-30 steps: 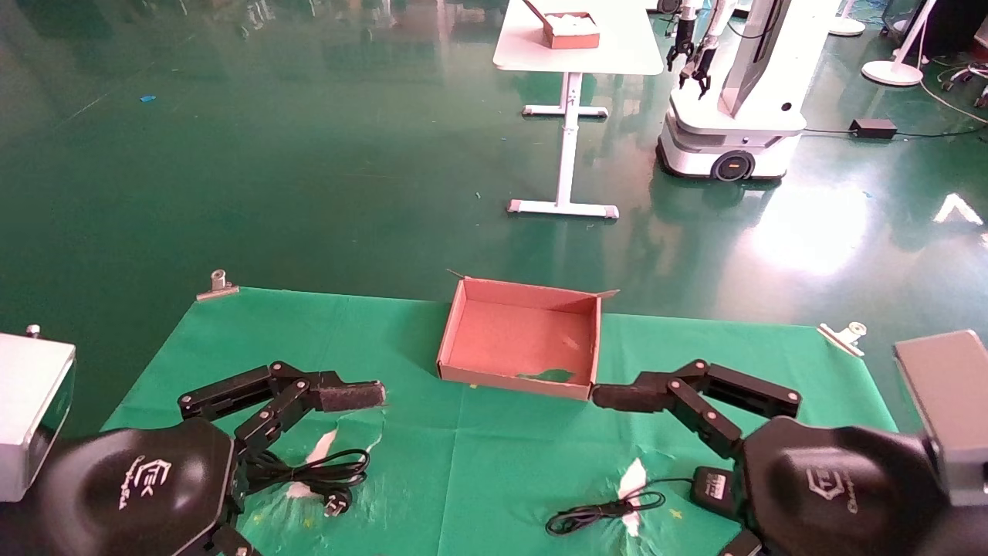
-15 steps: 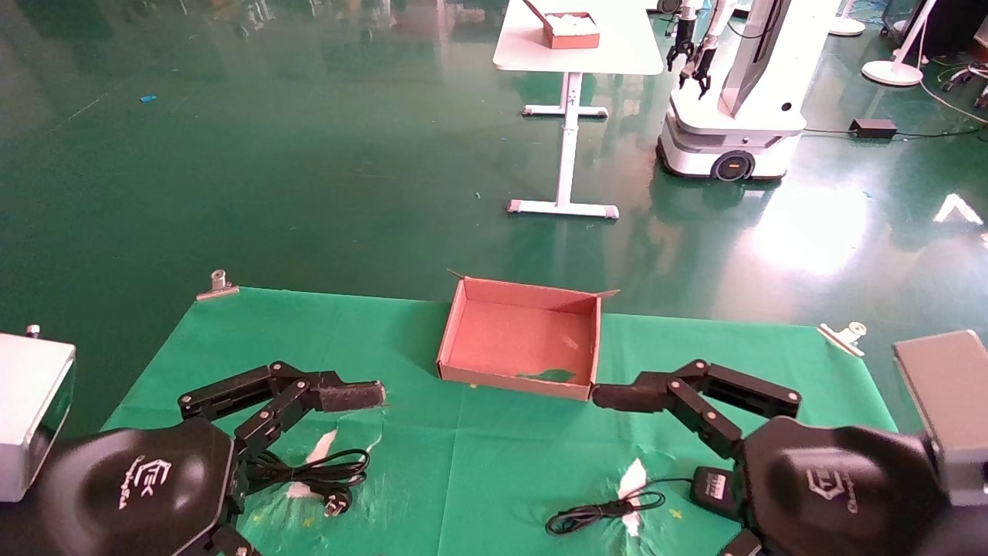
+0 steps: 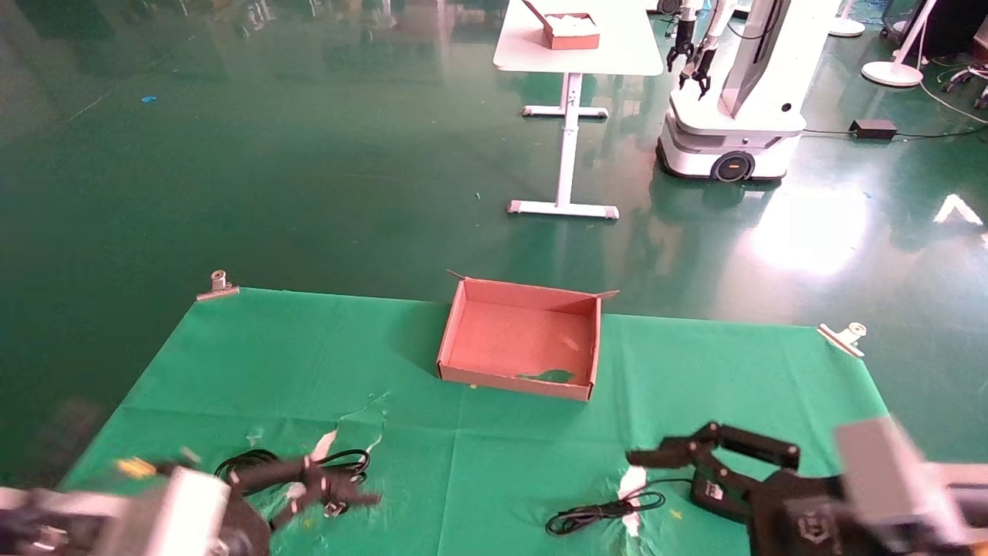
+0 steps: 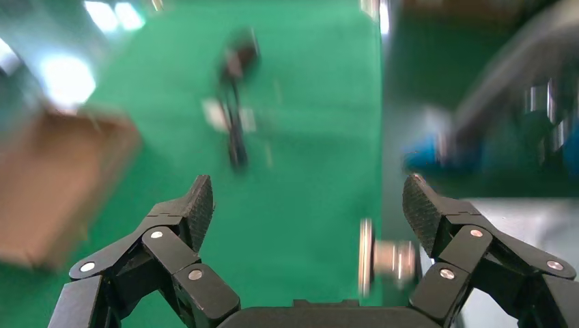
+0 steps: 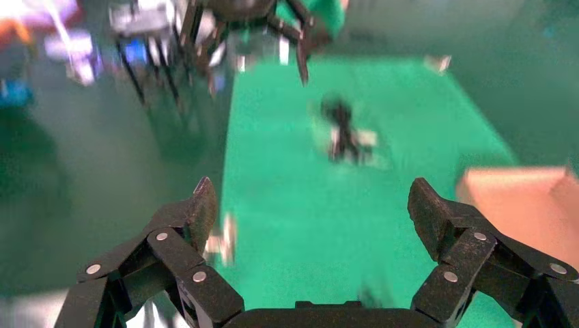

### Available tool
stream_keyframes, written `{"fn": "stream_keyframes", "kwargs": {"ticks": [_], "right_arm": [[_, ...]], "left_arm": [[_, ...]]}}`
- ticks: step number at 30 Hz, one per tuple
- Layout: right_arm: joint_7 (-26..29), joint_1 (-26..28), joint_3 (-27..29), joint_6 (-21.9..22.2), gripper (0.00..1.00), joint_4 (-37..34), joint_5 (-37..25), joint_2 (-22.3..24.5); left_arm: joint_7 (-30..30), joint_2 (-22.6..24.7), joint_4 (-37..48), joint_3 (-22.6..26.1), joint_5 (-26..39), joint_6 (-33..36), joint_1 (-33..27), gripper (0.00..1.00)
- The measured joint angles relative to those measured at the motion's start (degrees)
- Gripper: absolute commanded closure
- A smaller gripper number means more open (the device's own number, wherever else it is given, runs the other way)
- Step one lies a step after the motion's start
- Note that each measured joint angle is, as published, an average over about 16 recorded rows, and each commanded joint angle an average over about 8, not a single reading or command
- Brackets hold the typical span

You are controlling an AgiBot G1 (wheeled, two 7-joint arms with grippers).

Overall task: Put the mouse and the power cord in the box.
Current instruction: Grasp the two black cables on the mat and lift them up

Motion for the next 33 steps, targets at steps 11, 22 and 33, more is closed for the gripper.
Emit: {"fn": "stream_keyframes", "kwargs": {"ticks": [11, 22, 33], "right_arm": [[-18.74, 13.16, -10.52, 5.62, 0.0, -22.72, -23.05, -10.89], [-37.35, 22.06, -16.64, 13.21, 0.0, -43.75, -35.31, -25.31], [-46.93, 24.66, -17.4, 17.35, 0.43, -55.47, -36.61, -31.51]], "left_arm": [[15.69, 11.17, 23.76, 13.65, 25.87, -6.01, -14.43, 0.0], [27.52, 20.84, 46.37, 17.93, 37.25, -19.76, -20.5, 0.0], [33.46, 24.35, 57.53, 17.33, 37.24, -26.54, -22.36, 0.13]]}}
